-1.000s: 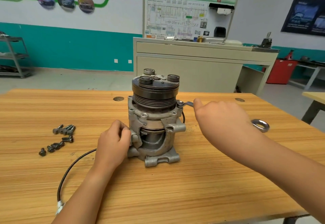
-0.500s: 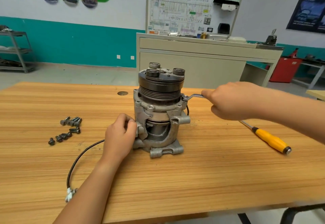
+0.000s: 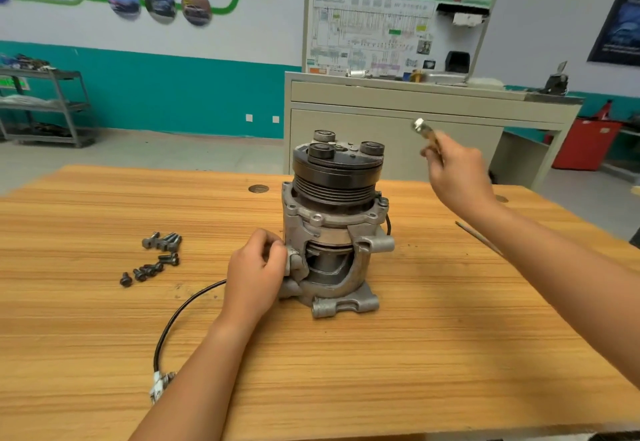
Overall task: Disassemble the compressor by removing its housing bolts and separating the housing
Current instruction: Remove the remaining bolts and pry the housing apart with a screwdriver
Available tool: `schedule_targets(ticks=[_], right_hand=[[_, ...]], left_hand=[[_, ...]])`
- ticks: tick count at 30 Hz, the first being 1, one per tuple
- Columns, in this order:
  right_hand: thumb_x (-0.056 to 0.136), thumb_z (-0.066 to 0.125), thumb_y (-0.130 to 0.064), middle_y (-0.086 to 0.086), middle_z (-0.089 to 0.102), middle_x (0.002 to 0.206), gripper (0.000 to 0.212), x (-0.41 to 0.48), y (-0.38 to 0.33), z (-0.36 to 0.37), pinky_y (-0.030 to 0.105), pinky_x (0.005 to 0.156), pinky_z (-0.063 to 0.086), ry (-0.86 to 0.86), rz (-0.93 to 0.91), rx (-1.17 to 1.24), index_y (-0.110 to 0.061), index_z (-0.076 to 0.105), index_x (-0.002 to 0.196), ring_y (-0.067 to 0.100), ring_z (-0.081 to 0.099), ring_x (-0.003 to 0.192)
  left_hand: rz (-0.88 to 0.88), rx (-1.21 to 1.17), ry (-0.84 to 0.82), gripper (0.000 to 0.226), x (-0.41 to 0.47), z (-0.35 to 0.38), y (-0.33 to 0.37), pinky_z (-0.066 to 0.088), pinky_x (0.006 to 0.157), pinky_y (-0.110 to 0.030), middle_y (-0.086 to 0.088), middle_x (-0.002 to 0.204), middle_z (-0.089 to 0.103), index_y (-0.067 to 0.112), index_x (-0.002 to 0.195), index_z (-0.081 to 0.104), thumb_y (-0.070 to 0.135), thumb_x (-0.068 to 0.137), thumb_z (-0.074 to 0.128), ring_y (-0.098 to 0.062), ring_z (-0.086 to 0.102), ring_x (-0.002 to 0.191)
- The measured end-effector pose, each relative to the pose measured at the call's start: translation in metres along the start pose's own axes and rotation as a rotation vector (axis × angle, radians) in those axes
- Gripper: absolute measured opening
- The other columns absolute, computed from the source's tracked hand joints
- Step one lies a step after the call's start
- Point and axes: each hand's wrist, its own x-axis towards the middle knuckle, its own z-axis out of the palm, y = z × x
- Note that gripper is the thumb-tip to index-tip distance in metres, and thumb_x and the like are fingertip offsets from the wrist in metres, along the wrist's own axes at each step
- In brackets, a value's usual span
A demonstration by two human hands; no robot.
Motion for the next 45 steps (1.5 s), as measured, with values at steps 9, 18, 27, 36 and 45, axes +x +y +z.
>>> schedule_targets(ticks=[9,18,27,36,45], right_hand=[[0.095,0.038,-0.017,0.001,0.06,0.091,0.039,-0.065,-0.015,-0.067,0.032,0.059,0.044,-0.366,-0.181,-0.595,-0.029,0.034,0.132,0.026,0.058,0.081],[0.092,0.038,-0.011,-0.001,0.048,0.079,0.038,-0.063,-0.033,-0.051,0.03,0.053,0.032,-0.38,-0.141,-0.592,-0.025,0.039,0.128,0.022,0.046,0.07],[0.089,0.039,-0.005,-0.003,0.035,0.064,0.035,-0.05,-0.047,-0.034,0.026,0.041,0.02,-0.387,-0.056,-0.653,-0.02,0.046,0.12,0.017,0.036,0.057],[0.088,0.039,-0.003,-0.004,0.038,0.068,0.041,-0.058,-0.05,-0.037,0.026,0.042,0.024,-0.488,-0.034,-0.687,-0.023,0.049,0.122,0.017,0.04,0.062],[0.086,0.038,0.002,-0.003,0.029,0.06,0.048,-0.054,-0.067,-0.044,0.025,0.04,0.019,-0.397,-0.085,-0.716,-0.023,0.043,0.127,0.015,0.027,0.049]], left_hand=[[0.0,0.043,0.0,0.024,0.003,0.001,-0.004,0.034,0.05,-0.016,0.006,0.061,0.054,0.023,0.069,0.052,0.011,0.089,0.048,0.001,0.048,0.056],[0.109,0.037,0.007,0.019,-0.013,0.002,0.006,0.028,0.046,-0.023,0.006,0.048,0.043,0.019,0.061,0.042,0.022,0.077,0.052,-0.009,0.043,0.048],[0.178,0.068,0.014,0.028,-0.018,0.003,0.007,0.038,0.049,-0.027,0.003,0.053,0.052,0.024,0.065,0.043,0.05,0.073,0.05,-0.013,0.05,0.054],[0.171,0.085,0.015,0.027,-0.018,0.001,0.01,0.043,0.051,-0.04,0.003,0.052,0.052,0.022,0.065,0.044,0.047,0.073,0.051,-0.015,0.051,0.05],[0.144,0.1,0.021,0.027,-0.018,0.002,0.011,0.043,0.051,-0.042,0.001,0.053,0.053,0.02,0.065,0.045,0.026,0.082,0.065,-0.018,0.052,0.051]])
